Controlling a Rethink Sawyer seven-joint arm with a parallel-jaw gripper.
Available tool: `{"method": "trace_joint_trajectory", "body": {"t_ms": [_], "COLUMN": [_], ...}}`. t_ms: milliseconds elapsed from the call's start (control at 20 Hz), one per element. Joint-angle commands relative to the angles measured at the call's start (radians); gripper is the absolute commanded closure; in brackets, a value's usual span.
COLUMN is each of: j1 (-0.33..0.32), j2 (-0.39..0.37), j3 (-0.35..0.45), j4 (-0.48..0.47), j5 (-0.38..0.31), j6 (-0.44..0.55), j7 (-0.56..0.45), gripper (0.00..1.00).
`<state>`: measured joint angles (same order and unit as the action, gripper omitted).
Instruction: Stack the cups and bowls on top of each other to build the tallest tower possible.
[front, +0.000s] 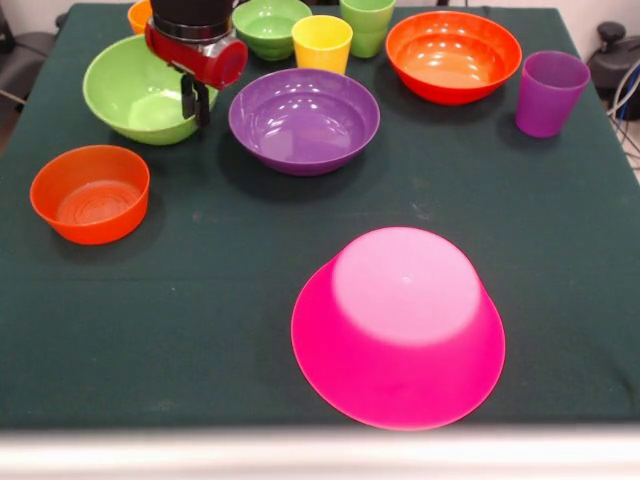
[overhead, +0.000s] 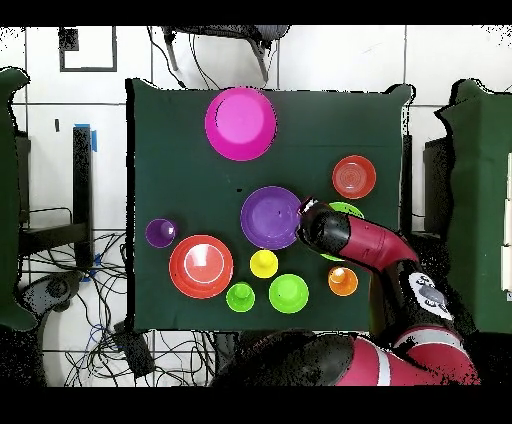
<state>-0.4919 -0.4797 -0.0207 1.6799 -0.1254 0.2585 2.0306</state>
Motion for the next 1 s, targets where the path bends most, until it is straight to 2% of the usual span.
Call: {"method": "trace_joint_trajectory", "body": {"t_ms": [50,550,1000], "j1": [0.050,0.101,0.183], "j2": [-0.001,-0.088,-0.178], "j3": [0.035,0.016,-0.012], "j4": [-0.021,-0.014,-0.012], "j5": [0.028,0.044,0.057], "j6": [0.102,0.240,0.359], "j7": [0.095,0.075,0.104], "gripper": [1.00,1.00,1.00]}}
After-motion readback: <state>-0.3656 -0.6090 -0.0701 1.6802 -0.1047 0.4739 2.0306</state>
